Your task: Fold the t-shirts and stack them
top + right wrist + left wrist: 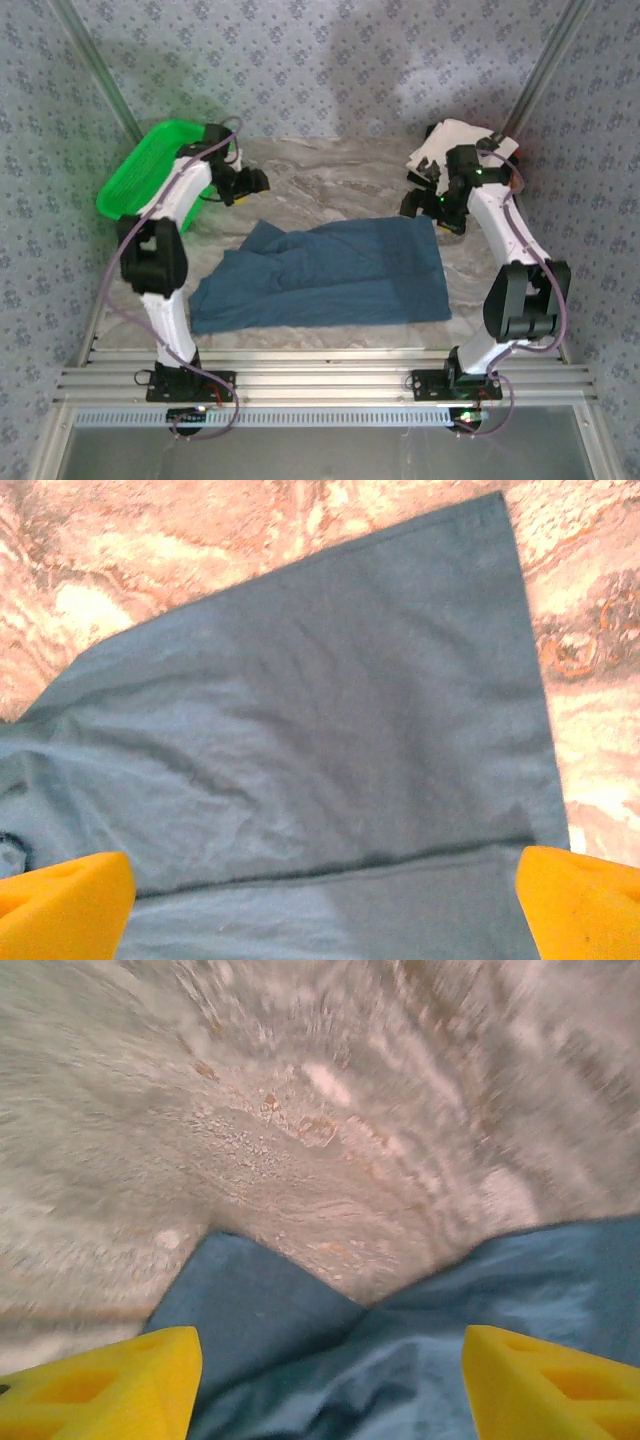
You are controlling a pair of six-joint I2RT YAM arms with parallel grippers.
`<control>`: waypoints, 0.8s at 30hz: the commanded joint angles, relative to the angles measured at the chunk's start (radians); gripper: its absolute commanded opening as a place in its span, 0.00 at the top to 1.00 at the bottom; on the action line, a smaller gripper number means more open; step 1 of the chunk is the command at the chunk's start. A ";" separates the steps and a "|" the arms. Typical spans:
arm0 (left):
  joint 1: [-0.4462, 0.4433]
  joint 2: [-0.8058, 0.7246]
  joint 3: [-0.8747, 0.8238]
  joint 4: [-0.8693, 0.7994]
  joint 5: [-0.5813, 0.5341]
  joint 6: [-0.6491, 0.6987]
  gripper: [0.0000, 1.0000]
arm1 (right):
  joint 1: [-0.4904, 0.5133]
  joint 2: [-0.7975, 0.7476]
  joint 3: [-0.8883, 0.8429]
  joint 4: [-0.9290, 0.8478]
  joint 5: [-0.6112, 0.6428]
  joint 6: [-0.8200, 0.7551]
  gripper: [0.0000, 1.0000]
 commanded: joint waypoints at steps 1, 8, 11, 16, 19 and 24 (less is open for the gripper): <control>-0.017 0.127 0.120 -0.196 0.013 0.172 0.36 | -0.056 0.077 0.025 0.014 -0.104 -0.078 0.00; -0.031 0.262 0.227 -0.227 -0.069 0.216 0.42 | -0.087 0.165 0.024 0.063 -0.120 -0.080 0.01; -0.041 0.301 0.247 -0.226 -0.103 0.227 0.43 | -0.088 0.177 0.014 0.078 -0.123 -0.079 0.01; -0.047 0.341 0.260 -0.236 -0.152 0.229 0.47 | -0.093 0.194 0.026 0.069 -0.119 -0.080 0.01; -0.051 0.347 0.260 -0.239 -0.168 0.238 0.48 | -0.097 0.200 0.031 0.067 -0.114 -0.082 0.01; -0.061 0.354 0.256 -0.246 -0.209 0.256 0.49 | -0.118 0.220 0.039 0.070 -0.109 -0.080 0.01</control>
